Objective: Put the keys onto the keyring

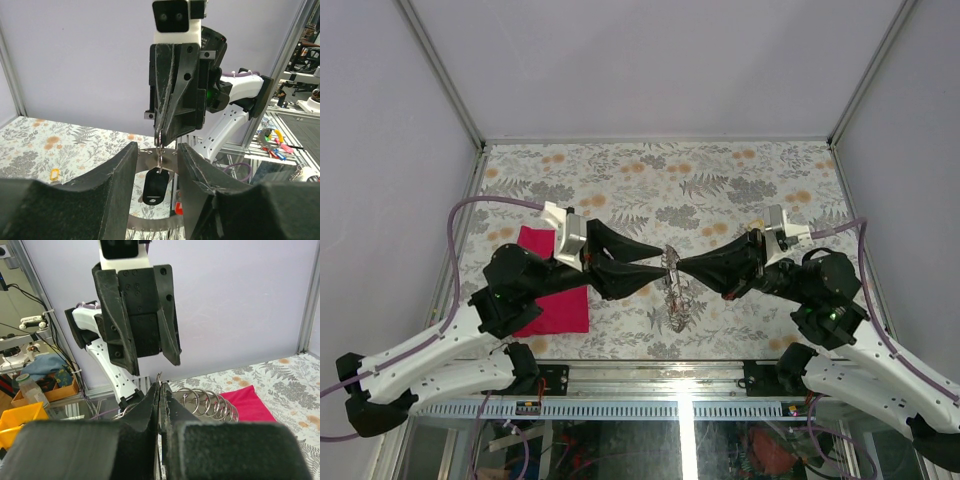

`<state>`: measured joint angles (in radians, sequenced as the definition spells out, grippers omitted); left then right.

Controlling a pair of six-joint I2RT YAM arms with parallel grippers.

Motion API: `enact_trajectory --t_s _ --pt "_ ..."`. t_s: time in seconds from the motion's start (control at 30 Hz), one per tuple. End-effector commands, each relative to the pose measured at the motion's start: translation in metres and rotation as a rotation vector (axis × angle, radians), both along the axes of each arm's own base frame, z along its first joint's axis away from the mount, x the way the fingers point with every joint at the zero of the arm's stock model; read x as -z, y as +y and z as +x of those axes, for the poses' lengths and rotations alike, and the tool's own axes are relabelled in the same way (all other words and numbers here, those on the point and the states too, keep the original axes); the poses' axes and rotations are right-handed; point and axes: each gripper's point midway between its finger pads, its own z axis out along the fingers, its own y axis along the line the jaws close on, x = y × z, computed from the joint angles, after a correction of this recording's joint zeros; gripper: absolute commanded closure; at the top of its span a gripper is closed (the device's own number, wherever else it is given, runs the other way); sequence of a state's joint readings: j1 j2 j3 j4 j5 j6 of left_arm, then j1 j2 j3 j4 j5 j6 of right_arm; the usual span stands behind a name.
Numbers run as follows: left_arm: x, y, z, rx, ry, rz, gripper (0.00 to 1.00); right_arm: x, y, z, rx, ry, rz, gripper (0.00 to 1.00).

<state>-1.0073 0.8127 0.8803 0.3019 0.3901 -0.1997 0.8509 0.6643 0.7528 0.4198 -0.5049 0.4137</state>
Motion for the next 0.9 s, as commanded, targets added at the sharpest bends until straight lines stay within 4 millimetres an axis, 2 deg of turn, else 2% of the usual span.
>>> enact_trajectory --t_s 0.0,0.23,0.4,0.63,0.8,0.87 --pt "-0.016 -0.001 0.001 0.001 0.006 -0.087 0.61 -0.047 -0.017 -0.007 0.042 -0.112 0.105 1.0" --pt "-0.016 -0.009 0.001 0.023 0.013 -0.086 0.63 -0.047 -0.017 -0.007 0.047 -0.116 0.101 1.0" --pt "-0.013 -0.012 0.002 0.028 0.02 -0.078 0.7 -0.045 -0.017 -0.007 0.044 -0.114 0.1 1.0" --pt "-0.008 -0.015 0.003 0.03 0.024 -0.065 0.83 -0.046 -0.017 -0.008 0.041 -0.111 0.108 1.0" --pt "-0.006 -0.017 0.002 0.043 0.03 -0.054 0.99 -0.046 -0.019 -0.008 0.044 -0.107 0.114 1.0" --pt "-0.005 -0.019 0.0 0.056 0.03 -0.041 1.0 -0.045 -0.019 -0.009 0.044 -0.105 0.112 1.0"
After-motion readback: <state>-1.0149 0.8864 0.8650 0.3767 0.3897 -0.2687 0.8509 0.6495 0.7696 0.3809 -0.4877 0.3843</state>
